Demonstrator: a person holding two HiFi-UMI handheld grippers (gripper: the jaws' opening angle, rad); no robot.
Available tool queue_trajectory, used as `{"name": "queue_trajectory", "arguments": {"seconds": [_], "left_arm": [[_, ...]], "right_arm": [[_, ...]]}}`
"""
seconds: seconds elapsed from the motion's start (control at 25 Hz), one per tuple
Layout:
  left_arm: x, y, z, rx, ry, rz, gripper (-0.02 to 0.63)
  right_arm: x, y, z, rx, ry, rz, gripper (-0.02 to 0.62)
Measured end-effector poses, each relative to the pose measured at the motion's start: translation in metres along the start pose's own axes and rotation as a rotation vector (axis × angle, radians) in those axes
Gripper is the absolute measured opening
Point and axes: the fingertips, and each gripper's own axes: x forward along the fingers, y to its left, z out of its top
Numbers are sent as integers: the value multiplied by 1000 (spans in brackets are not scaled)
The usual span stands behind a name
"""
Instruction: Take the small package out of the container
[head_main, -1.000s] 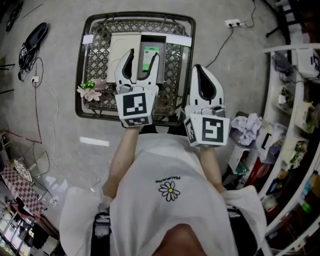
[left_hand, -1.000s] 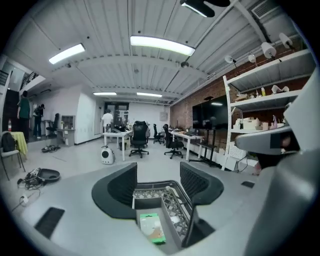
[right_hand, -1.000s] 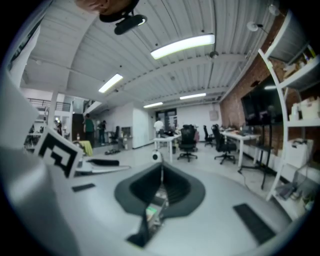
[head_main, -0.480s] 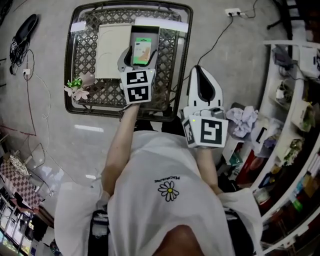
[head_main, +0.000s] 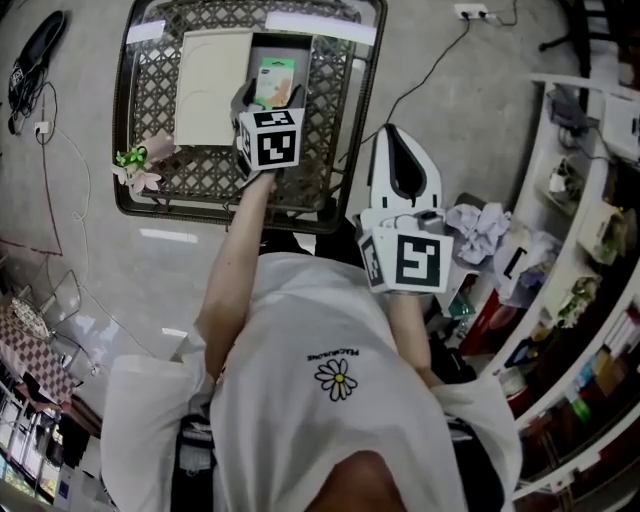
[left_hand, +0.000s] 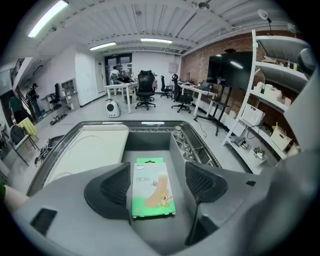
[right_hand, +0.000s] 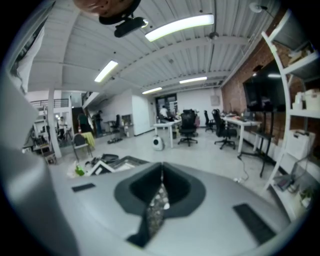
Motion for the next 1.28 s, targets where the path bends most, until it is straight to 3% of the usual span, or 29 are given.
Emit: {"name": "queue_trajectory", "arguments": {"seconds": [0.16, 0.36, 0.88, 1.12, 1.28], "left_arm": [[10, 2, -8, -18, 45, -2, 344], [18, 12, -16, -29, 94, 64, 342], [39, 9, -33, -39, 228, 147, 342], [48, 19, -43, -6, 284, 292, 342], [51, 22, -45, -79, 304, 286, 341]], "right_arm": [[4, 1, -5, -7, 19, 26, 32], [10, 5, -10, -8, 34, 47, 32], [12, 5, -19, -6, 53, 54, 32], [13, 2, -22, 1, 57, 48, 32], [12, 3, -19, 4, 51, 49, 32]]}}
